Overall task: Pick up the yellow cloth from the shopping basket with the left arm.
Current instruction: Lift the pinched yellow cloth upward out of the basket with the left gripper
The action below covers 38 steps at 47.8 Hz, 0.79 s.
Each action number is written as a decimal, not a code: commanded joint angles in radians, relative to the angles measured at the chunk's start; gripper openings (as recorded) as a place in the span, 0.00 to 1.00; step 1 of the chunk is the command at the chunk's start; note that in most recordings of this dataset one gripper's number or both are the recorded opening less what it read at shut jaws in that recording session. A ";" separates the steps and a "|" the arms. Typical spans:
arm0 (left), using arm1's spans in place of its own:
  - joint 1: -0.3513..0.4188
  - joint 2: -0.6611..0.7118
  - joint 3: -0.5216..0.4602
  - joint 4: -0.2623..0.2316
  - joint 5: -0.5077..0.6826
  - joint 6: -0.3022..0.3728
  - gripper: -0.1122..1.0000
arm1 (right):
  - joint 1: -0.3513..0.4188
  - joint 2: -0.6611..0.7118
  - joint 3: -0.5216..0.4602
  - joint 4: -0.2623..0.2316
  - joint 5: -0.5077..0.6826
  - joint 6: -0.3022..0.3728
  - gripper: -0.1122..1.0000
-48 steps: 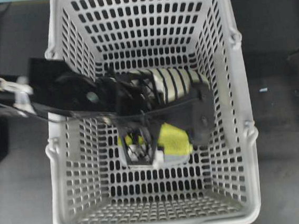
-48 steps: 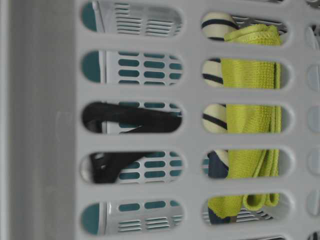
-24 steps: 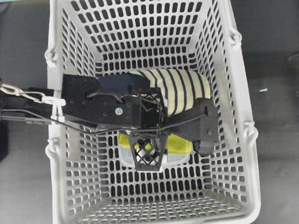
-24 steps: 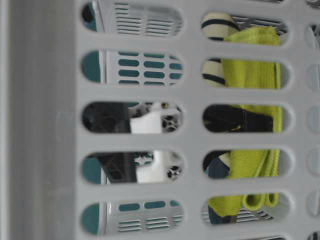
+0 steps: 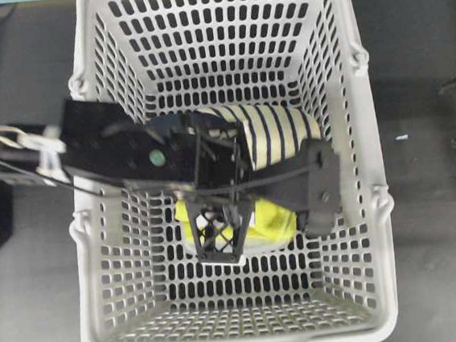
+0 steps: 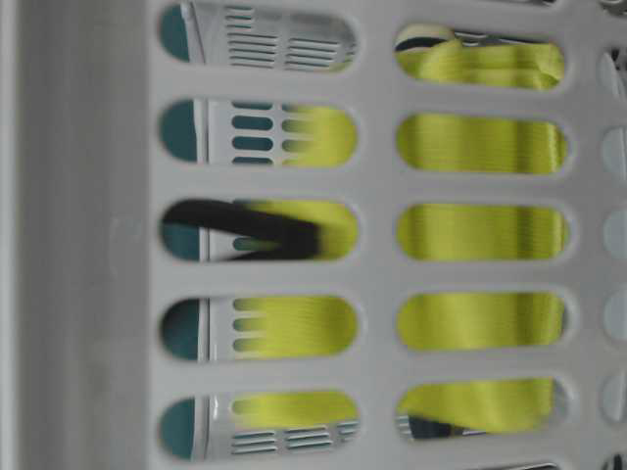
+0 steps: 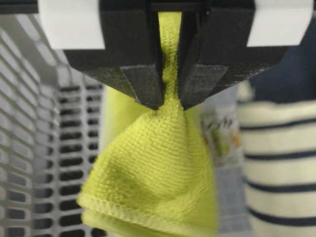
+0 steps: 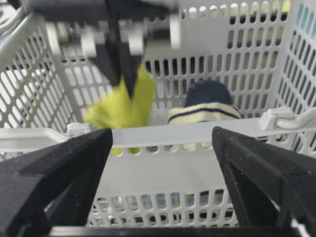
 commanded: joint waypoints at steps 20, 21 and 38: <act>-0.020 0.114 -0.750 0.003 0.492 -0.003 0.15 | -0.009 0.003 -0.006 0.005 -0.011 0.002 0.81; -0.020 0.121 -0.762 0.003 0.492 0.000 0.15 | -0.008 0.002 -0.005 0.003 -0.012 0.002 0.81; -0.018 0.143 -0.769 0.005 0.532 -0.006 0.15 | -0.009 -0.003 -0.008 0.005 -0.015 0.002 0.81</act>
